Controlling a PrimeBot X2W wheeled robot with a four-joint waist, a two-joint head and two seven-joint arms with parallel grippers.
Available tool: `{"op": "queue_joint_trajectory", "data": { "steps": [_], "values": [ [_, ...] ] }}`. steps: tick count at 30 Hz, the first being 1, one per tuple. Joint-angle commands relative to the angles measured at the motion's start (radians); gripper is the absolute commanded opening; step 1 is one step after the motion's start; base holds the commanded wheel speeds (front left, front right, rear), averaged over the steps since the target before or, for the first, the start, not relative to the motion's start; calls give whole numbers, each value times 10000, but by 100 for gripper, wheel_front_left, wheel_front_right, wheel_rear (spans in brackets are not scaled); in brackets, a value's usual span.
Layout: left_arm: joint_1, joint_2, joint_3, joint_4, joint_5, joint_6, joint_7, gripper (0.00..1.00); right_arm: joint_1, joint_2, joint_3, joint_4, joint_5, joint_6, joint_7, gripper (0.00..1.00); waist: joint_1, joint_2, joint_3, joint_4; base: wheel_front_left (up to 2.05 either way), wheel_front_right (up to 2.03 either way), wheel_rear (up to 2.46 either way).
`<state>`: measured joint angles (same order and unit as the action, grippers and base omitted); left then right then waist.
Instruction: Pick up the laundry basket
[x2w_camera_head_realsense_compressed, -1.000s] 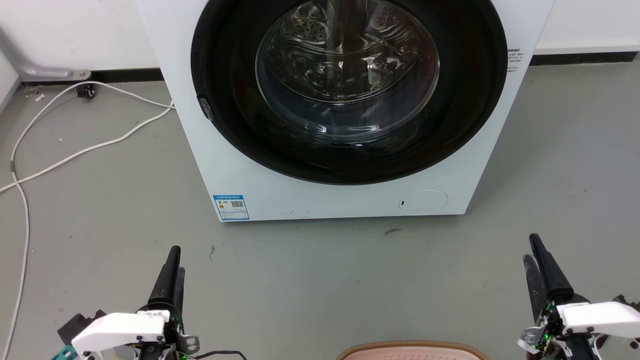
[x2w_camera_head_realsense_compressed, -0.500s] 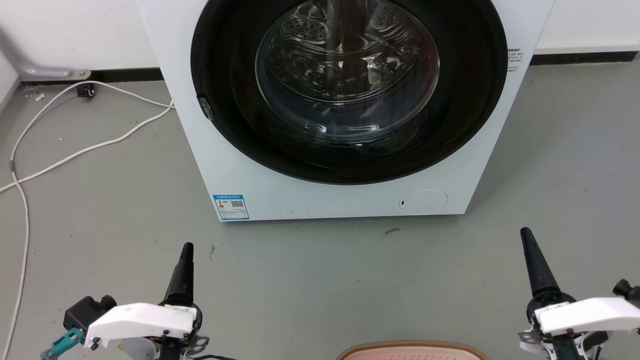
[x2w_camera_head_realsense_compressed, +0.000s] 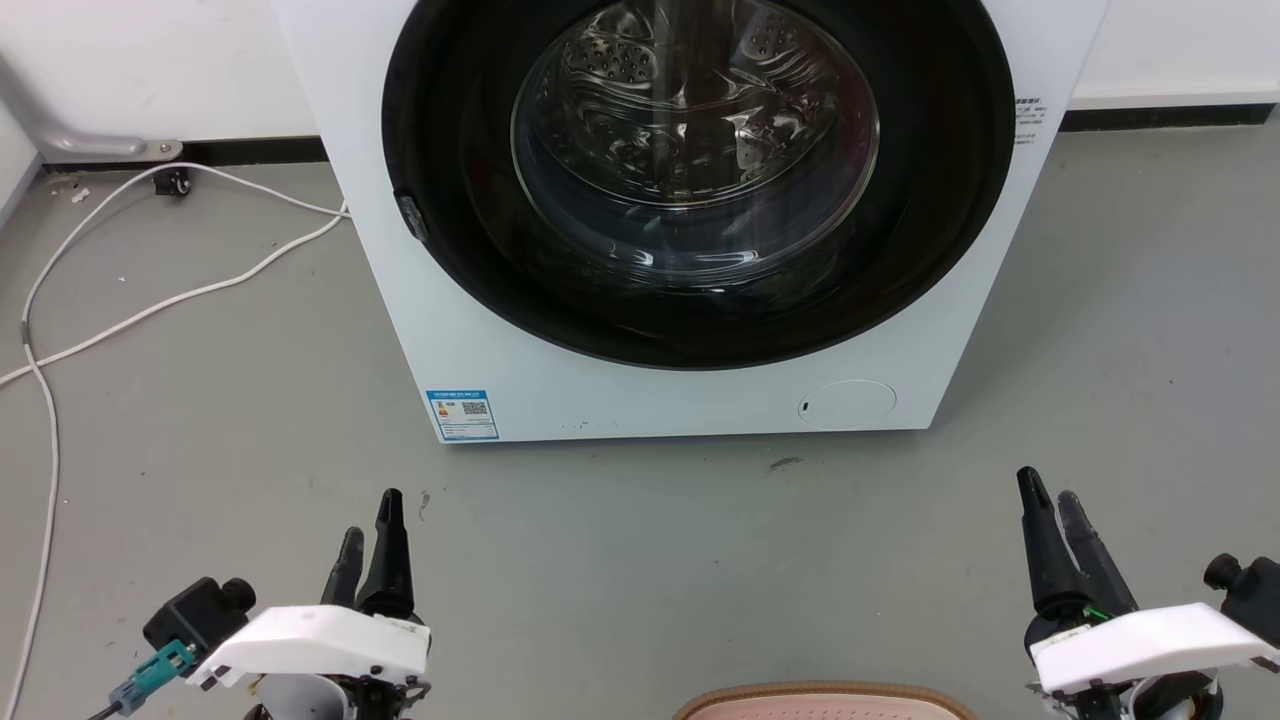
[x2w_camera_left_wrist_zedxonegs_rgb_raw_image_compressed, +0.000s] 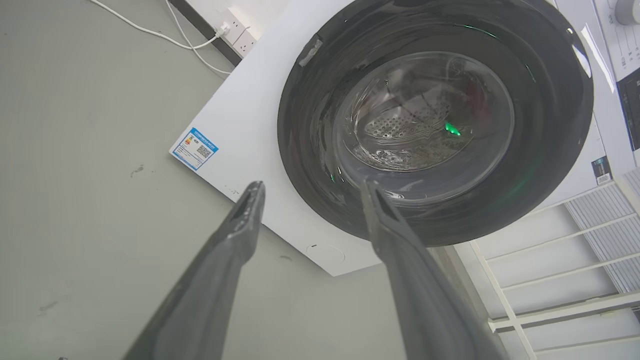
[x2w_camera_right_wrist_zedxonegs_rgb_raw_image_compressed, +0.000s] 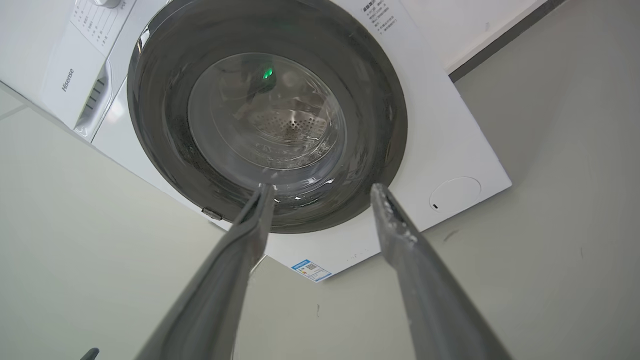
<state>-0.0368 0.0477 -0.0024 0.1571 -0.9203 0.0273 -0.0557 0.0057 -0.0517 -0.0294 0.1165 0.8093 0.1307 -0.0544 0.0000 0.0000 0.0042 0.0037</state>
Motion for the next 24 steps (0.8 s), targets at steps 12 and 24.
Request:
{"op": "queue_joint_trajectory", "data": {
  "steps": [12, 24],
  "values": [
    [82, 69, -390, -349, 2103, 403, -470, 100, 131, -11, 11, -425, -2170, 0, -480, 100, 0, 0, 22, 13, 0, 0, 0],
    [190, 127, -741, -488, 3609, 719, -816, 100, 320, -5, 58, -572, -3822, 0, -823, 100, 0, 0, 18, 30, 0, 0, 0]
  ]
}}
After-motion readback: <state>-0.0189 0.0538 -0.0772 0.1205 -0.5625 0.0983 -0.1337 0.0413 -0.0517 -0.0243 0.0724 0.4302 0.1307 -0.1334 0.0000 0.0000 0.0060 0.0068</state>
